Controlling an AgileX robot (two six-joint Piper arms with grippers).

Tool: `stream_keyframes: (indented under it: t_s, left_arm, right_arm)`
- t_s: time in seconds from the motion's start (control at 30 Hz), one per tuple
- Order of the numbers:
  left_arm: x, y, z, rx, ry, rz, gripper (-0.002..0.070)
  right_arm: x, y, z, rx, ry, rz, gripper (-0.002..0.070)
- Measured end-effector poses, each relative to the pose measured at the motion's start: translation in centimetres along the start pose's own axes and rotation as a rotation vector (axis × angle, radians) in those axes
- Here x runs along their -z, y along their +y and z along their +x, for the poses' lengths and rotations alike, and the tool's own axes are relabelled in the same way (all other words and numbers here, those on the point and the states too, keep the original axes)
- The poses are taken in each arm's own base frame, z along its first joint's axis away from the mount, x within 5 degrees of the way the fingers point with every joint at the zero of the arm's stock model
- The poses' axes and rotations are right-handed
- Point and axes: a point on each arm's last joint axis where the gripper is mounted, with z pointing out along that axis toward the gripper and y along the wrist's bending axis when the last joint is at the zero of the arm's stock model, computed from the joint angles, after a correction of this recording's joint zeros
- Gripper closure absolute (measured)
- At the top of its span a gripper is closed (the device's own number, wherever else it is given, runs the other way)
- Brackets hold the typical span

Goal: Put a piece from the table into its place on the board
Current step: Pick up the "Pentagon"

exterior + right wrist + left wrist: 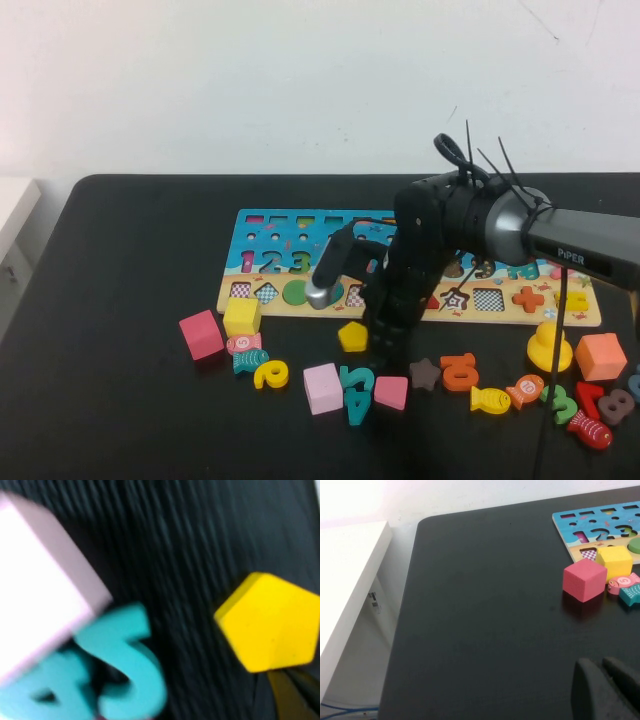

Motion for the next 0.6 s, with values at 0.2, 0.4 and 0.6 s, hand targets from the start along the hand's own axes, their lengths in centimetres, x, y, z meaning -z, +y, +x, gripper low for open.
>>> stream_keyframes:
  t_s: [0.2,0.4,0.6]
  left_arm:
    - [0.0,0.0,0.0,0.0,0.0,0.0,0.0676]
    - [0.0,0.0,0.0,0.0,0.0,0.0,0.0676]
    - [0.0,0.0,0.0,0.0,0.0,0.0,0.0676]
  right_arm:
    - [0.2,0.8,-0.9,-0.089,-0.089,-0.092,0.0657]
    - [3.7,0.9,-1.8,-0.013,-0.17,-0.059,0.0658]
    - [6.4,0.5,-3.0,0.001,-0.237,-0.019,0.0647]
